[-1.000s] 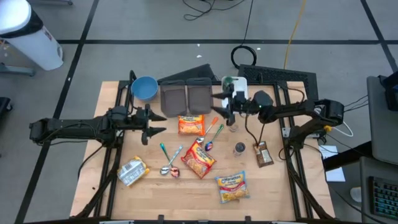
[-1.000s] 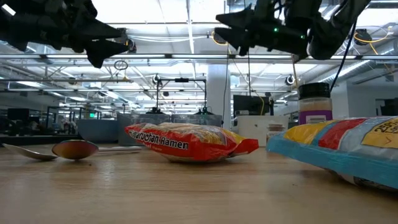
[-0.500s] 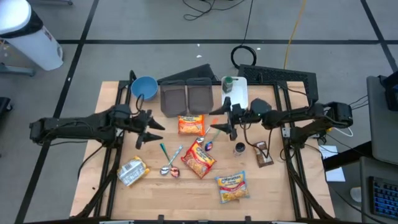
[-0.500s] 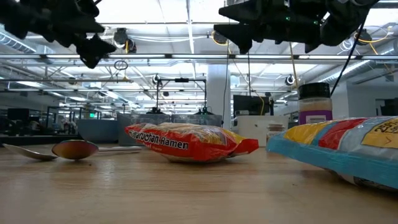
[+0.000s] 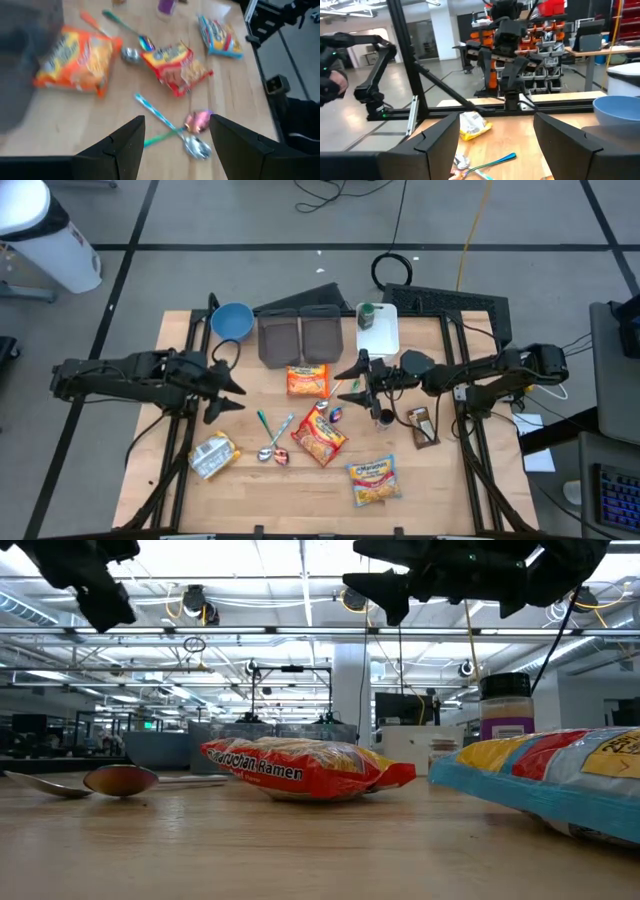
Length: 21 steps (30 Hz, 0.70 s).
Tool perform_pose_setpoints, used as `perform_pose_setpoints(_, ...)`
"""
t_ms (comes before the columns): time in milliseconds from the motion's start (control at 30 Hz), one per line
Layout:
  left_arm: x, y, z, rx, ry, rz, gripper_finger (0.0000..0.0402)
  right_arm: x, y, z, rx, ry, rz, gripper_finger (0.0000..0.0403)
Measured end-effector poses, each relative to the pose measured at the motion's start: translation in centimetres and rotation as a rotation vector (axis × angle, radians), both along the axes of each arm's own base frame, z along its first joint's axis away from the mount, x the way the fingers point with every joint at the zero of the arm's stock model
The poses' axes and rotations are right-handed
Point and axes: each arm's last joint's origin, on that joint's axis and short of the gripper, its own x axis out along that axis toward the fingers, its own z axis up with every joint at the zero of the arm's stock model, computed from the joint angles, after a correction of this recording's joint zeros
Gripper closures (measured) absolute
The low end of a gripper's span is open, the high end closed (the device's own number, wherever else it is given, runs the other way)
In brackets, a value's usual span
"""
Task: Pick & Place Food Item
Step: Put the yellow noodle pack into the right black bin
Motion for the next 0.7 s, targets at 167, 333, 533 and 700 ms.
perform_pose_setpoints(167, 0.0, -0.6, -0.7, -0.100, 0.187, 0.030, 0.0172, 0.0, 0.3, 0.0, 0.002, 0.001, 0.010, 0.0151)
perform_pose_setpoints(333, 0.4, -1.0, -2.1, -0.197, 0.432, 0.099, 0.0172, 0.0, 0.7, -0.1, 0.014, 0.009, 0.020, 0.0151)
perform_pose_setpoints(533, 1.0, -1.6, -4.0, -0.293, 0.741, 0.220, 0.0172, 0.1, 1.7, -0.6, 0.000, 0.063, 0.002, 0.0151)
perform_pose_setpoints(700, 1.7, -2.9, -5.1, -0.328, 0.891, 0.256, 0.0172, 0.1, 2.6, -1.1, -0.027, 0.108, 0.023, 0.0151)
